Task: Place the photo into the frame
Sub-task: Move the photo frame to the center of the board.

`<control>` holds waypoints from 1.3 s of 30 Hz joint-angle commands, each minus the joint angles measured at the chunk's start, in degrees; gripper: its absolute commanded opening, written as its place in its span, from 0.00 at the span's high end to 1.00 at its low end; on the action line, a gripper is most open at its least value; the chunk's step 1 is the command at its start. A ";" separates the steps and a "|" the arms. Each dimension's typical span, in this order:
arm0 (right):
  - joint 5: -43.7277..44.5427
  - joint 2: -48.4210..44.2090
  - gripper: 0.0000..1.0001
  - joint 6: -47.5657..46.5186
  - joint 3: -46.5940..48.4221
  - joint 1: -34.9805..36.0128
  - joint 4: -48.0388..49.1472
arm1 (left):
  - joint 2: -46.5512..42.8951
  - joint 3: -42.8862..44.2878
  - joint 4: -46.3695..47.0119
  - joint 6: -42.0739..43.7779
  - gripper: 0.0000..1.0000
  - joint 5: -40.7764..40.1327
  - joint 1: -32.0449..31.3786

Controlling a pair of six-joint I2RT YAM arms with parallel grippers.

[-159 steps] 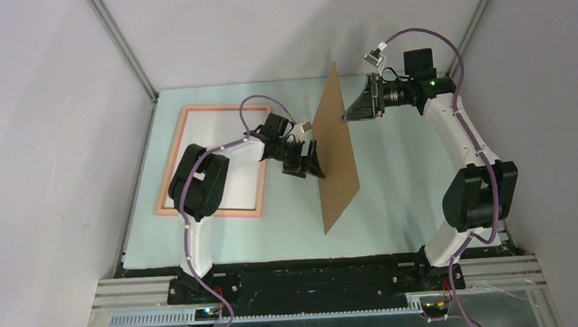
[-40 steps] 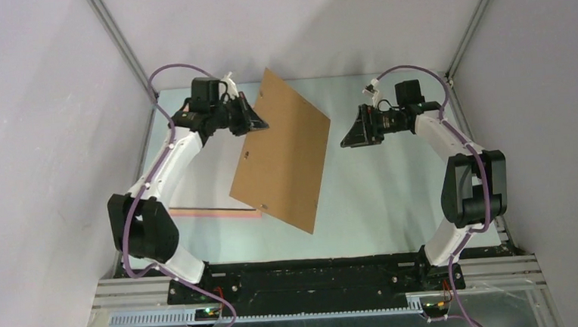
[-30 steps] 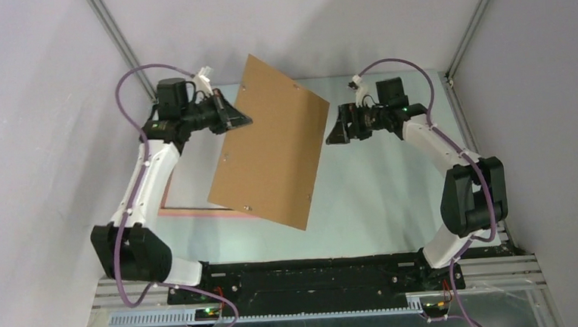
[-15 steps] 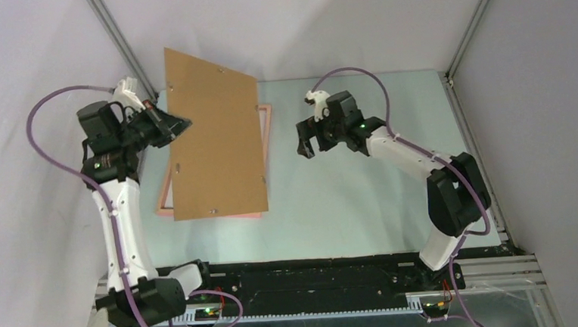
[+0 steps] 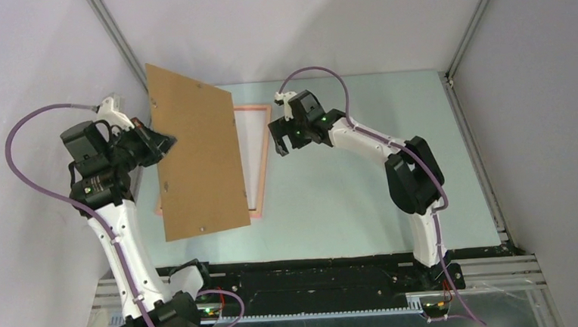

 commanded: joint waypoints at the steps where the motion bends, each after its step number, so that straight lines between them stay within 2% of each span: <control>1: -2.58 3.16 0.01 4.31 5.31 -0.11 -1.32 | -2.20 1.88 1.13 2.19 1.00 -0.67 1.84; 5: -1.04 8.35 0.00 3.39 12.43 1.54 -6.43 | -2.36 1.59 0.91 2.31 1.00 -0.54 2.37; 10: 3.25 12.08 0.00 4.34 15.63 3.27 -5.51 | -2.58 2.34 0.93 2.16 1.00 -0.61 3.03; 14: 4.93 17.00 0.00 7.03 21.53 4.08 -8.80 | -2.88 2.41 0.91 1.77 1.00 0.10 3.73; 24: 4.11 24.73 0.11 10.50 27.96 4.93 -11.01 | -2.75 3.05 1.02 0.43 1.00 2.39 4.35; 39: 1.04 28.43 0.29 12.19 30.21 5.32 -11.45 | -2.66 3.09 1.02 0.02 1.00 3.06 4.53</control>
